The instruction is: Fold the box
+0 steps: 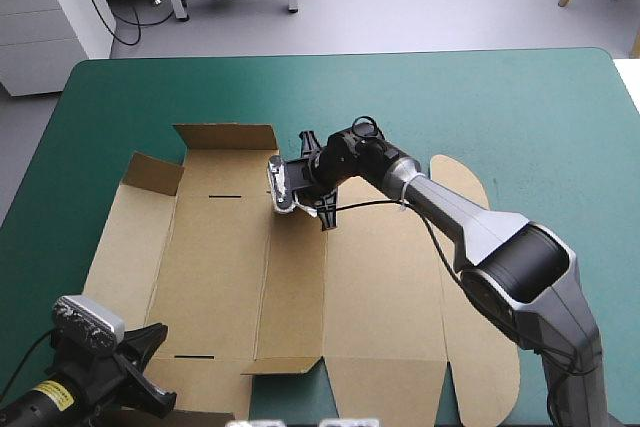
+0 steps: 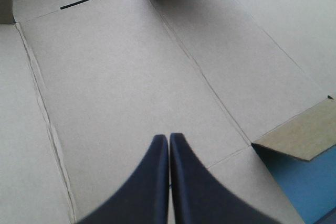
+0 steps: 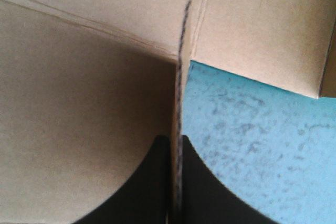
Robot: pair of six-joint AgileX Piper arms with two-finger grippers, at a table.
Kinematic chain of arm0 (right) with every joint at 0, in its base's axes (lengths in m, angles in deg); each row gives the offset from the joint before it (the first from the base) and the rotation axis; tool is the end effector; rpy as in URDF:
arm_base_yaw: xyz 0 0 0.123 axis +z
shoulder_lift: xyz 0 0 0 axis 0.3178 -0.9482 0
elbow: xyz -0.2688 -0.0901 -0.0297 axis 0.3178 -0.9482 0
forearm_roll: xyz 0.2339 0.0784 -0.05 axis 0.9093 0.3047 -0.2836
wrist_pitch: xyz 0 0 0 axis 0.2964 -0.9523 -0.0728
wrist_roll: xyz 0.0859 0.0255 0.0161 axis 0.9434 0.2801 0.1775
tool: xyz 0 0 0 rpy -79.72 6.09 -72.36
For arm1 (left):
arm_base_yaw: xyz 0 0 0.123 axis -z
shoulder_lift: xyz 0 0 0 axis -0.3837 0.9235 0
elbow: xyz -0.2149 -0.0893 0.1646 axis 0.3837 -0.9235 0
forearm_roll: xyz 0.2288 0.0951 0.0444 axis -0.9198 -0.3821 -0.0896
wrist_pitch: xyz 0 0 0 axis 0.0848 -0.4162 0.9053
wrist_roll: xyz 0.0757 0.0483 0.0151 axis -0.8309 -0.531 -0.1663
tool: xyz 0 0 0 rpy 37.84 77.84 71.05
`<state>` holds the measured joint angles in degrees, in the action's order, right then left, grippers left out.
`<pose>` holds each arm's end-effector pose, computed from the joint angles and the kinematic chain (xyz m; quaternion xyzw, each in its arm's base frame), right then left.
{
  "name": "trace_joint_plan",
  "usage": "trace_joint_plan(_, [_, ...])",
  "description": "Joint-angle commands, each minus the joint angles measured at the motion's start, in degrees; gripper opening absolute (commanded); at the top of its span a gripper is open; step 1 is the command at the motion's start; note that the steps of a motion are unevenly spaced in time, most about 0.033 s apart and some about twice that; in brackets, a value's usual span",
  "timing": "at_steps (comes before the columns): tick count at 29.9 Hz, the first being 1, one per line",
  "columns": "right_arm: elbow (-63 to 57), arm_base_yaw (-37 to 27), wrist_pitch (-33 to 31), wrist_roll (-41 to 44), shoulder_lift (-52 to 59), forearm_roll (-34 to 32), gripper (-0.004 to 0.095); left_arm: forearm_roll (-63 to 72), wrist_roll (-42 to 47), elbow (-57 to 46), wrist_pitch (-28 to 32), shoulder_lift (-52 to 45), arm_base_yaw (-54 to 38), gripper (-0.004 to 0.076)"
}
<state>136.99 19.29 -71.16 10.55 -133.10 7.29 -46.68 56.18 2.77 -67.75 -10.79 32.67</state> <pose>0.3645 0.2992 0.2421 -0.7795 0.5519 -0.0126 0.2961 0.0364 -0.0313 0.2899 0.1957 0.8659 -0.1310 0.4413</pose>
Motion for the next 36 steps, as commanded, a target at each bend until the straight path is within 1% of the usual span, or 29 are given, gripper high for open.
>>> trace_joint_plan(1, [2.0, 0.1, 2.4, -1.0, 3.3, 0.8, -0.0014, 1.4, 0.5, 1.8, 3.3, 0.8, 0.4, -0.0010])
trace_joint_plan(3, [2.0, 0.1, 2.4, -1.0, 3.3, 0.2, 0.0021, 1.4, 0.4, 1.8, 3.3, 0.8, 0.4, -0.0010])
trace_joint_plan(4, [2.0, 0.1, 2.4, -0.5, 3.3, -0.4, 0.0060, 1.4, 0.2, 1.8, 3.3, 0.8, 0.4, -0.0010])
trace_joint_plan(5, [2.0, 0.1, 2.4, 0.6, 3.4, -1.5, 0.0113, 1.4, 0.2, 1.8, 3.3, 0.8, 0.4, -0.0010])
trace_joint_plan(9, [2.0, 0.1, 2.4, 6.1, 4.6, -7.0, 0.0376, 1.4, 0.2, 1.8, 3.3, 0.8, 0.4, -0.0010])
trace_joint_plan(10, [2.0, 0.1, 2.3, 7.7, 5.1, -7.8, 0.0426, 1.4, 0.2, 1.8, 3.3, 0.8, 0.4, -0.0010])
trace_joint_plan(12, [2.0, 0.0, 1.9, 11.4, 6.4, -9.9, 0.0461, 1.4, 0.2, 1.8, 3.3, 0.8, 0.4, -0.0010])
trace_joint_plan(15, [2.0, -0.8, 0.6, 16.5, 8.5, -15.7, 0.0454, 1.4, 0.2, 1.8, 3.3, 0.8, 0.4, -0.0010])
trace_joint_plan(17, [2.0, -1.8, -0.7, 20.7, 10.0, -20.5, 0.0448, 1.4, 0.2, 1.8, 3.3, 0.8, 0.4, -0.0010])
trace_joint_plan(19, [2.0, -3.3, -1.9, 26.0, 11.8, -23.7, 0.0437, 1.4, 0.2, 1.8, 3.3, 0.8, 0.4, -0.0010])
trace_joint_plan(21, [2.0, -5.2, -3.3, 30.7, 13.7, -24.9, 0.0416, 1.4, 0.2, 1.8, 3.3, 0.8, 0.4, -0.0010])
trace_joint_plan(23, [2.0, -7.2, -5.9, 33.6, 15.3, -25.0, 0.0393, 1.4, 0.2, 1.8, 3.3, 0.8, 0.4, -0.0010])
trace_joint_plan(26, [2.0, -12.0, -12.0, 38.8, 17.7, -25.0, 0.0313, 1.4, 0.2, 1.8, 3.3, 0.8, 0.4, -0.0010])
trace_joint_plan(27, [2.0, -13.9, -15.1, 41.0, 18.6, -24.7, 0.0269, 1.4, 0.2, 1.8, 3.3, 0.8, 0.4, -0.0010])
trace_joint_plan(29, [2.0, -17.7, -18.7, 41.6, 20.2, -23.3, 0.0176, 1.4, 0.2, 1.8, 3.3, 0.8, 0.4, -0.0010])
trace_joint_plan(30, [2.0, -20.4, -20.5, 41.6, 21.1, -21.4, 0.0116, 1.4, 0.2, 1.8, 3.3, 0.8, 0.4, -0.0010])
trace_joint_plan(32, [2.0, -24.6, -21.9, 42.3, 23.3, -17.5, 0.0036, 1.4, 0.2, 1.7, 3.3, 0.8, 0.4, -0.0010])
trace_joint_plan(34, [2.0, -28.8, -22.7, 43.9, 25.5, -13.1, -0.0015, 1.4, 0.2, 1.7, 3.3, 0.8, 0.4, -0.0010])
trace_joint_plan(36, [2.0, -33.0, -24.5, 45.0, 27.6, -9.4, -0.0019, 1.4, 0.2, 1.7, 3.3, 0.8, 0.4, -0.0010])
